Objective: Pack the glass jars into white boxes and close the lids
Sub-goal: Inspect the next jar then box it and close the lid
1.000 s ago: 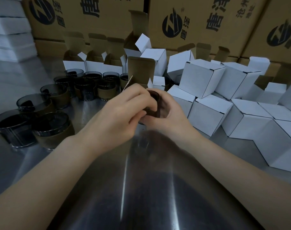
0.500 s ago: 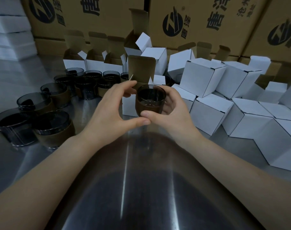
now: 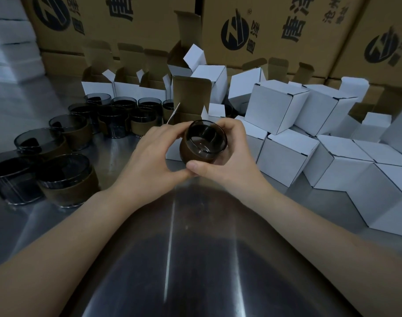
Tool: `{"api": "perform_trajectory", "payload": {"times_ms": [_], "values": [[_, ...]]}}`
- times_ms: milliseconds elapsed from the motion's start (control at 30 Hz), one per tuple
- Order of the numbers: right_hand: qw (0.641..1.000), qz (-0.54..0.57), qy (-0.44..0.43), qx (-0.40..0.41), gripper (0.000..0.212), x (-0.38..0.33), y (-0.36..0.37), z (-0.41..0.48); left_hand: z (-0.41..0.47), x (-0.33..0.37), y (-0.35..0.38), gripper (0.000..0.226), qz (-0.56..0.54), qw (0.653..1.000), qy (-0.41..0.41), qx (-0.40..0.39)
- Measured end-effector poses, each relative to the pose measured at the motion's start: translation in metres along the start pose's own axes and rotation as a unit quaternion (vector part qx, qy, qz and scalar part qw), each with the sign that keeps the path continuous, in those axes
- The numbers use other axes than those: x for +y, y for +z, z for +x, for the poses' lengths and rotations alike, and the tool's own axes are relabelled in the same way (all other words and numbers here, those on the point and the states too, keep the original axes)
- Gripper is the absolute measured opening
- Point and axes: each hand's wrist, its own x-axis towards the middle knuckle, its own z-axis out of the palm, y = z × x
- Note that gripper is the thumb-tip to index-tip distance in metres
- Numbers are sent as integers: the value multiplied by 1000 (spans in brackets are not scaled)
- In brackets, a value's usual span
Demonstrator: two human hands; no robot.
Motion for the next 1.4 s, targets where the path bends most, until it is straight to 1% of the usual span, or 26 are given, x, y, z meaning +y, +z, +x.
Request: {"api": "perform_trajectory", "payload": {"times_ms": [200, 500, 800, 1033, 1167, 1233, 1400], "values": [[999, -42, -13, -8, 69, 2, -1, -2, -1, -3, 1, 71, 10, 1000, 7, -7], [996, -76, -32, -23, 73, 1, -3, -3, -1, -9, 4, 77, 16, 1000, 16, 10], [997, -70, -29, -20, 69, 0, -4, -5, 0, -9, 2, 81, 8, 1000, -3, 19], [998, -49, -36, 13, 66, 2, -9, -13, 0, -4, 4, 80, -10, 1000, 7, 0], [998, -42, -27, 29, 71, 2, -10, -15, 1, -1, 5, 73, -28, 999, 14, -9], [998, -51, -23, 32, 73, 1, -11, -15, 1, 0, 6, 71, -40, 999, 19, -13], [994, -86, -47, 51, 67, 0, -8, -16, 1, 0, 5, 72, -33, 999, 33, -7]]}}
